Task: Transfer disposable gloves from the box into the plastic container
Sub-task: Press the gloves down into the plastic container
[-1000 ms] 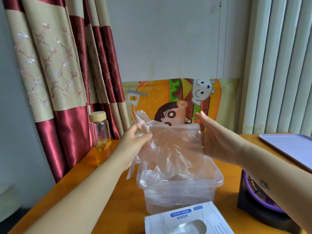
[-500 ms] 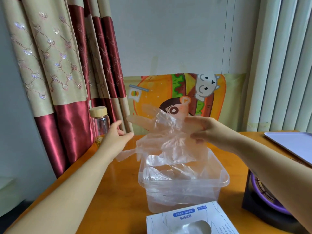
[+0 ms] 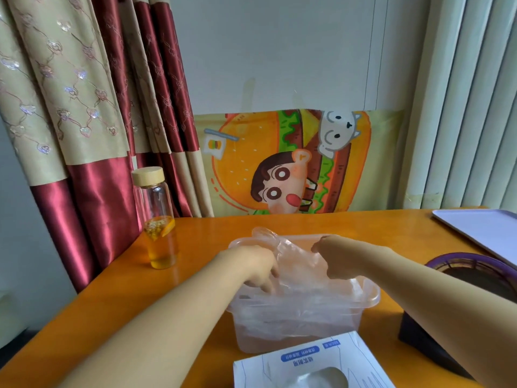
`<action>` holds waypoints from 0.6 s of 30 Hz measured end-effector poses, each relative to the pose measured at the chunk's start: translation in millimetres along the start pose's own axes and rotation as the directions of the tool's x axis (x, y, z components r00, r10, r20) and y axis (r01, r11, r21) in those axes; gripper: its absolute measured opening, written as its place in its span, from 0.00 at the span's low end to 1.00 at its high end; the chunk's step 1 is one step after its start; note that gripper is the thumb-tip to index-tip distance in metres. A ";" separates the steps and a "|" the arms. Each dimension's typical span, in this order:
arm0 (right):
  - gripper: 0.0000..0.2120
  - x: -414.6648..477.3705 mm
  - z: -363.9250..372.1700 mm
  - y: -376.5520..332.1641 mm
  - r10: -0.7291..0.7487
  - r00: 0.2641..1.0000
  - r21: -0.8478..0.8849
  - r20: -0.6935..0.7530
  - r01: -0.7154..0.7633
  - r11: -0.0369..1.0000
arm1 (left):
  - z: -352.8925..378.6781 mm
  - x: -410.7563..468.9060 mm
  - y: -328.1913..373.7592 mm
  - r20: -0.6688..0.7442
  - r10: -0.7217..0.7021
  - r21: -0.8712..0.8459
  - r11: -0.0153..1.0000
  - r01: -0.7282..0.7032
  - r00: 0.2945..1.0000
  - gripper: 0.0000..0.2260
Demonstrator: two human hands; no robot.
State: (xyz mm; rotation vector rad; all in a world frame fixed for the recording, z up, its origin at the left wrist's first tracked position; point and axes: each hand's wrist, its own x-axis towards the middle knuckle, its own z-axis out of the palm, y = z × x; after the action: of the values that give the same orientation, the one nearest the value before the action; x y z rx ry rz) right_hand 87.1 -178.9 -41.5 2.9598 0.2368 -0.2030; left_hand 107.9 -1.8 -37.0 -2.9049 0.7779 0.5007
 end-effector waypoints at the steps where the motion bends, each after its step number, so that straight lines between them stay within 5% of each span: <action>1: 0.23 -2.0 2.1 -2.0 0.007 1.000 -0.039 -0.011 -0.007 0.999 | 3.4 5.1 1.3 0.032 -0.014 0.000 1.000 0.014 0.999 0.22; 6: 0.17 -4.6 4.4 -9.7 -0.080 0.959 -0.185 -0.272 0.030 0.982 | 11.9 17.8 5.2 0.080 -0.055 -0.030 0.998 0.057 0.995 0.22; 12: 0.22 21.6 32.0 -15.2 -0.153 0.955 -0.046 0.252 0.170 0.984 | 17.2 32.4 10.5 0.244 -0.057 0.087 0.996 0.037 0.968 0.22; 18: 0.20 45.2 49.7 -7.6 -0.136 0.915 -0.156 0.380 0.208 0.966 | 23.5 41.0 16.6 0.413 -0.146 0.124 0.987 0.103 0.899 0.32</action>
State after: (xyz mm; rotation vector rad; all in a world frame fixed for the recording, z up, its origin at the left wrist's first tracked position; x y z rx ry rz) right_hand 124.0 -173.5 -98.0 2.6411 0.4393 -0.7061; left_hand 126.3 -31.4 -73.0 -2.5883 0.5304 0.9990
